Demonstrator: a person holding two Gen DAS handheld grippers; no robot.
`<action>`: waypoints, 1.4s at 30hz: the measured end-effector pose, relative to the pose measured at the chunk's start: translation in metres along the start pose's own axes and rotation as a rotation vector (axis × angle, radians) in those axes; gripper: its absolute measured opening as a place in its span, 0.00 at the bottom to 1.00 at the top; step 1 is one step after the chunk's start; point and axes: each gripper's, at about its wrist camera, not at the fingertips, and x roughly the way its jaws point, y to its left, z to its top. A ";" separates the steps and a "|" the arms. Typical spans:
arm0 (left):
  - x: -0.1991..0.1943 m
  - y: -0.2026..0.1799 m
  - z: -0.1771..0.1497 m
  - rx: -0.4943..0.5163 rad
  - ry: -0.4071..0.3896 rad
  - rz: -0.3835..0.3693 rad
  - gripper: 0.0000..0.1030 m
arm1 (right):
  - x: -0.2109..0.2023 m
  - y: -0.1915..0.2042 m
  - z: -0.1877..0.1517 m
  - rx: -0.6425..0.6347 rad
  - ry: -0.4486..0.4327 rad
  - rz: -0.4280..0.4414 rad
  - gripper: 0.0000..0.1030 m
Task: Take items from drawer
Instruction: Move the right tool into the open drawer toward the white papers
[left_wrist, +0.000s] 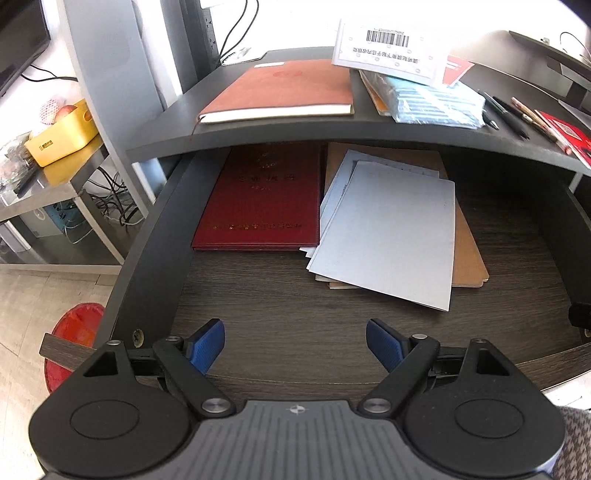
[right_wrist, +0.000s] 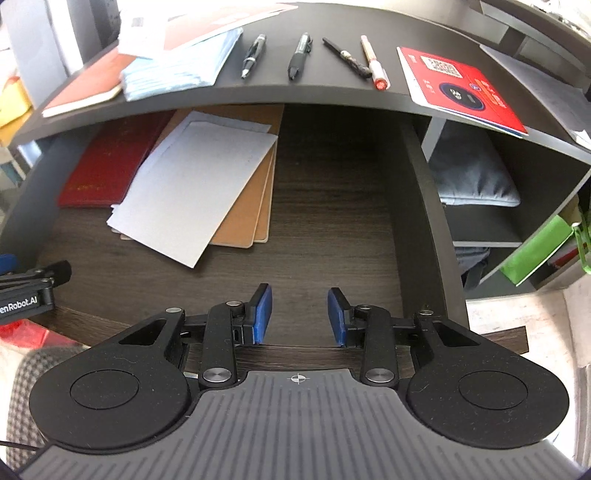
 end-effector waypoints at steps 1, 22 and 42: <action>-0.001 0.000 -0.002 0.000 0.000 -0.001 0.81 | -0.002 0.000 -0.004 -0.001 0.001 -0.002 0.36; -0.006 0.021 -0.009 -0.057 -0.050 -0.038 0.86 | -0.032 0.025 0.013 -0.168 -0.019 -0.047 0.58; 0.024 0.059 -0.004 -0.071 -0.031 -0.040 0.89 | 0.041 0.135 0.061 -0.658 0.041 0.247 0.62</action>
